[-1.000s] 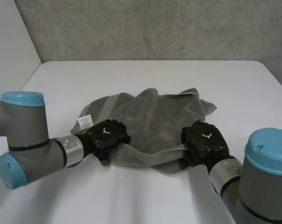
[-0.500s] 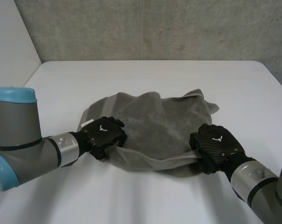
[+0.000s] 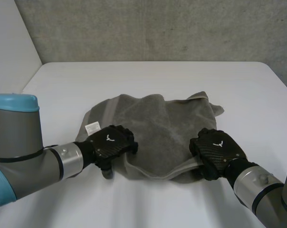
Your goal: Fold the towel.
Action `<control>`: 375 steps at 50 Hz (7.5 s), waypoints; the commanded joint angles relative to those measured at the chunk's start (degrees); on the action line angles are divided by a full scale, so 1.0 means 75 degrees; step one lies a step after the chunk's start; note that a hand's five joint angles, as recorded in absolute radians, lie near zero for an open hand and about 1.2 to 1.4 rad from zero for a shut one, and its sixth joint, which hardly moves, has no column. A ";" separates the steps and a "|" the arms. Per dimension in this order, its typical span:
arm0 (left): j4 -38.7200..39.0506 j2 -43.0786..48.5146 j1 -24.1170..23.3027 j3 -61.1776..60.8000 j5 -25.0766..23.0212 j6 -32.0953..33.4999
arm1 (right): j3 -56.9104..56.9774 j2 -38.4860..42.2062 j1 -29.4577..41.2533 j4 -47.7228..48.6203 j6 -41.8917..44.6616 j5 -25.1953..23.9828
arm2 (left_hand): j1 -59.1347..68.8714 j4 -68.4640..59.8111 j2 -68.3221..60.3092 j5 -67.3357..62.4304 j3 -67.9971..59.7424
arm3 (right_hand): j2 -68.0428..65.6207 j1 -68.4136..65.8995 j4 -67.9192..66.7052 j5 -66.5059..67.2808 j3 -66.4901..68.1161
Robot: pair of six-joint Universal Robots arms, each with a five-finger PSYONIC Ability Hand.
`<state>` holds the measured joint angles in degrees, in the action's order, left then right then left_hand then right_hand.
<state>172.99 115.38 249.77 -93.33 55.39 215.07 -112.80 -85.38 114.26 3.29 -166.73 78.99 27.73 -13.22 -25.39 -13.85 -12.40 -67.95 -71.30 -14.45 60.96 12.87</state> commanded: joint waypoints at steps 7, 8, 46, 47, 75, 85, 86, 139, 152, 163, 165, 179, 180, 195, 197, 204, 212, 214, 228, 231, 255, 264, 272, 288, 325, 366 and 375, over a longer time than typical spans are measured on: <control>0.0348 0.0330 -0.0173 0.0209 -0.0085 0.0000 | -0.0053 0.0064 -0.0012 0.0018 0.0012 -0.0044 | -0.0565 0.0429 0.0254 0.0048 0.0320 | -0.0471 -0.0024 0.0593 0.0069 -0.0382; 0.0348 0.0400 -0.0174 0.0209 -0.0085 0.0000 | -0.0053 0.0075 -0.0012 0.0018 0.0012 -0.0044 | -0.0475 0.0429 0.0163 -0.0043 0.0320 | -0.0471 -0.0024 0.0593 0.0069 -0.0382; -0.0097 -0.0548 0.0166 -0.0798 0.0277 -0.0153 | 0.0028 -0.0018 -0.0950 -0.1339 0.1301 -0.1355 | 0.6966 0.0429 -0.7278 -0.7484 0.0320 | -0.1607 -0.1160 0.0593 0.1205 -0.0382; -0.0097 -0.0548 0.0166 -0.0799 0.0279 -0.0153 | 0.0029 -0.0018 -0.0950 -0.1341 0.1301 -0.1357 | 0.6969 0.0429 -0.7281 -0.7487 0.0320 | -0.1607 -0.1160 0.0593 0.1205 -0.0382; 0.4789 -0.1919 -0.0315 0.4545 0.3585 -0.0551 | 1.0121 0.1870 -0.0211 -0.0264 0.2076 0.0133 | 0.6969 0.0429 -0.7281 -0.7487 0.0320 | -0.1607 -0.1160 0.0593 0.1205 -0.0382; 0.4825 -0.1509 0.0178 0.2647 0.2763 -0.0809 | 0.7201 0.1388 -0.0434 -0.0286 0.2157 -0.0864 | 0.6969 0.0429 -0.7281 -0.7487 0.0320 | -0.1607 -0.1160 0.0593 0.1205 -0.0382; 0.4860 -0.1358 0.0329 0.2206 0.2751 -0.0809 | 0.6772 0.1388 -0.0516 -0.0333 0.2308 -0.0899 | 0.6969 0.0429 -0.7281 -0.7487 0.0320 | -0.1607 -0.1160 0.0593 0.1205 -0.0382; 0.4228 -0.0384 0.0482 -0.1033 0.2657 0.0259 | 0.0592 0.2056 -0.0680 0.1611 0.2544 0.0037 | 0.6969 0.0429 -0.7281 -0.7487 0.0320 | 0.1702 0.2149 0.0593 -0.2104 -0.0382; 0.4040 -0.0525 0.0834 -0.1045 0.2622 -0.0024 | 0.0193 0.1833 -0.1067 0.1940 0.2462 0.0390 | 0.6969 0.0429 -0.7281 -0.7487 0.0320 | 0.2714 0.3161 0.0593 -0.3116 -0.0382; 0.4004 -0.0572 0.1303 -0.1021 0.2575 -0.0024 | -0.0205 0.1283 -0.1841 0.1917 0.2075 0.0284 | 0.6969 0.0429 -0.7281 -0.7487 0.0320 | 0.2489 0.2936 0.0593 -0.2891 -0.0382; 0.3969 -0.0572 0.1326 -0.1021 0.2564 -0.0036 | -0.0264 0.1224 -0.1970 0.1917 0.2075 0.0237 | 0.6969 0.0429 -0.7281 -0.7487 0.0320 | 0.2019 0.2465 0.0593 -0.2420 -0.0382; 0.2985 -0.1439 0.1373 -0.1338 0.2552 -0.0047 | -0.0030 -0.0112 -0.2473 0.0499 0.2251 -0.0911 | 0.6969 0.0429 -0.7281 -0.7487 0.0320 | -0.1607 -0.1160 0.0593 0.1205 -0.0382; 0.2846 -0.1706 0.1408 -0.1407 0.2552 -0.0059 | 0.0098 -0.0356 -0.2578 0.0047 0.2390 -0.1190 | 0.6969 0.0429 -0.7281 -0.7487 0.0320 | -0.1607 -0.1160 0.0593 0.1205 -0.0382; 0.1217 -0.4379 0.2076 -0.1256 0.2517 -0.1734 | 0.2043 -0.1811 -0.3622 -0.2711 0.3083 -0.2927 | 0.6969 0.0429 -0.7281 -0.7487 0.0320 | -0.1607 -0.1160 0.0593 0.1205 -0.0382; 0.1099 -0.4438 0.2088 -0.1221 0.2517 -0.1746 | 0.2230 -0.1811 -0.3610 -0.2782 0.3141 -0.2927 | 0.6969 0.0429 -0.7281 -0.7487 0.0320 | -0.1607 -0.1160 0.0593 0.1205 -0.0382; 0.0876 -0.4439 0.2088 -0.1186 0.2353 -0.1735 | 0.2549 -0.1694 -0.3633 -0.2748 0.4134 -0.2962 | 0.6969 0.0429 -0.7281 -0.7487 0.0320 | -0.1607 -0.1160 0.0593 0.1205 -0.0382; 0.0887 -0.4169 0.2100 -0.1186 0.2154 -0.1758 | 0.2478 -0.1038 -0.3563 -0.2829 0.5778 -0.2728 | 0.6969 0.0429 -0.7281 -0.7487 0.0320 | -0.1607 -0.1160 0.0593 0.1205 -0.0382; 0.0887 -0.3831 0.2041 -0.1151 0.2153 -0.1735 | 0.2467 -0.0781 -0.3575 -0.2829 0.5930 -0.2727 | 0.6969 0.0429 -0.7281 -0.7487 0.0320 | -0.1607 -0.1160 0.0593 0.1205 -0.0382; 0.0852 -0.3173 0.1877 -0.1232 0.2130 -0.1770 | 0.2115 -0.0358 -0.3633 -0.3004 0.6748 -0.2880 | 0.6969 0.0429 -0.7281 -0.7487 0.0320 | -0.1607 -0.1160 0.0593 0.1205 -0.0382; 0.0829 -0.3173 0.1877 -0.1244 0.2130 -0.1770 | 0.2138 -0.0370 -0.3680 -0.3192 0.6950 -0.2868 | 0.6969 0.0429 -0.7281 -0.7487 0.0320 | -0.1607 -0.1160 0.0593 0.1205 -0.0382; -0.0191 -0.1876 0.1983 -0.0531 0.1298 -0.2274 | 0.3262 0.1080 -0.3751 -0.5489 0.7018 -0.3140 | 0.6969 0.0429 -0.7281 -0.7487 0.0320 | -0.1607 -0.1160 0.0593 0.1205 -0.0382; -0.0179 -0.0269 0.1936 0.0816 0.1415 -0.2262 | 0.5030 0.2839 -0.3365 -0.5407 0.7079 -0.2201 | 0.6969 0.0429 -0.7281 -0.7487 0.0320 | -0.1607 -0.1160 0.0593 0.1205 -0.0382; -0.0168 0.0762 0.1691 0.1918 0.1415 -0.2332 | 0.6191 0.3789 -0.2908 -0.5127 0.6623 -0.2083 | 0.6969 0.0429 -0.7281 -0.7487 0.0320 | -0.1607 -0.1160 0.0593 0.1205 -0.0382; 0.0710 0.1994 0.1373 0.3126 0.2035 -0.2286 | 0.7165 0.5078 -0.2099 -0.3088 0.6200 -0.1310 | 0.6969 0.0429 -0.7281 -0.7487 0.0320 | -0.1607 -0.1160 0.0593 0.1205 -0.0382; 0.2188 0.2885 0.1045 0.3772 0.2189 -0.2286 | 0.7822 0.6263 -0.1958 -0.1060 0.5778 -0.1075 | 0.4303 0.0429 -0.4615 -0.4821 0.0320 | 0.1166 0.1613 0.0593 -0.1568 -0.0382; 0.2118 0.0436 0.0987 0.1732 0.2212 -0.2391 | 0.7599 0.5185 -0.2227 -0.1083 0.3891 -0.1579 | -0.1797 0.0429 0.1486 0.1279 0.0320 | 0.7726 0.8173 0.0593 -0.8128 -0.0382; 0.2106 0.0448 0.1010 0.1615 0.2224 -0.2379 | 0.8747 0.5665 -0.2497 -0.2324 0.2945 -0.1485 | -0.1820 0.0429 0.1508 0.1302 0.0320 | 0.7726 0.8173 0.0593 -0.8128 -0.0382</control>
<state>188.83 118.62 257.23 -81.02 72.01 197.21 -51.91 -44.42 96.62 -8.93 -139.13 67.31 20.21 -13.22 -17.14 -5.31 -12.39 -14.10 -13.95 -14.45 3.33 12.87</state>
